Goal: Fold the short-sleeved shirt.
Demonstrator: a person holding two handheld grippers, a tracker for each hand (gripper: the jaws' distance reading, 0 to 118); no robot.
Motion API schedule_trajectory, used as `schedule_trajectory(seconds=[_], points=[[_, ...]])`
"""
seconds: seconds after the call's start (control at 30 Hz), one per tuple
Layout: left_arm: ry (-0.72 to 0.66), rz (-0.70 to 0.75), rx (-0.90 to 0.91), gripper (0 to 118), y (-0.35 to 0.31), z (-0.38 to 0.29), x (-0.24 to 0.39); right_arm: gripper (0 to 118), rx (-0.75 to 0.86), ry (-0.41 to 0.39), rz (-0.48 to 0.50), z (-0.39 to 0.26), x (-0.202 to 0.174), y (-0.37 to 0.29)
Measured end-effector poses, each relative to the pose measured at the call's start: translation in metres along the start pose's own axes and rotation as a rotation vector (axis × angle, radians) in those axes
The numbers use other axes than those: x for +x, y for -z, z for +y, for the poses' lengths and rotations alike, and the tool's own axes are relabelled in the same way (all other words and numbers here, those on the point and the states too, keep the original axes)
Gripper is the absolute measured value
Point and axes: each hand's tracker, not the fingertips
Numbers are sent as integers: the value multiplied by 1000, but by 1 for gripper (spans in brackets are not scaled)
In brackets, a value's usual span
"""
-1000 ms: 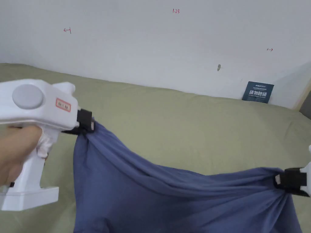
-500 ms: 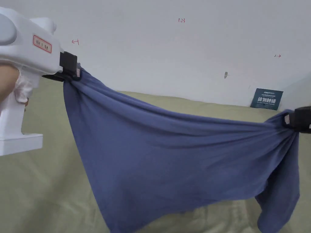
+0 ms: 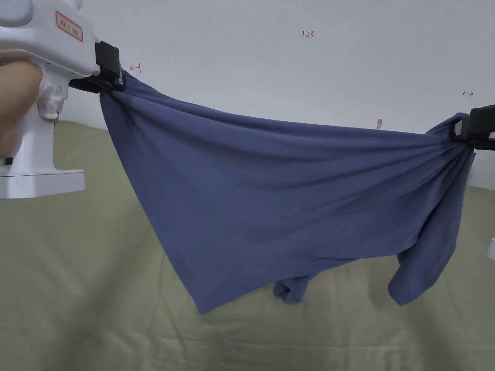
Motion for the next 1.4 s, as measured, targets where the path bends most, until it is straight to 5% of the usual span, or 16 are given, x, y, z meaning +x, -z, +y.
schedule_trajectory(seconds=[0.43,0.63,0.97,1.3,1.37,1.4], points=[[35,10,-97,11,0,-49,-5,2,-111,37,10,-60,7,26],[-14,-19,-233,11,-13,-141,-7,2,-265,5,3,-136,19,11],[-161,-19,-405,11,-57,-287,-29,2,-444,72,27,-248,42,-33],[-216,27,-497,11,-88,-356,-48,3,-541,165,37,-318,48,-51],[-212,31,-495,26,-93,-362,-46,15,-526,169,25,-325,46,-56],[-210,33,-481,61,-97,-365,-46,40,-510,174,1,-326,46,-59]])
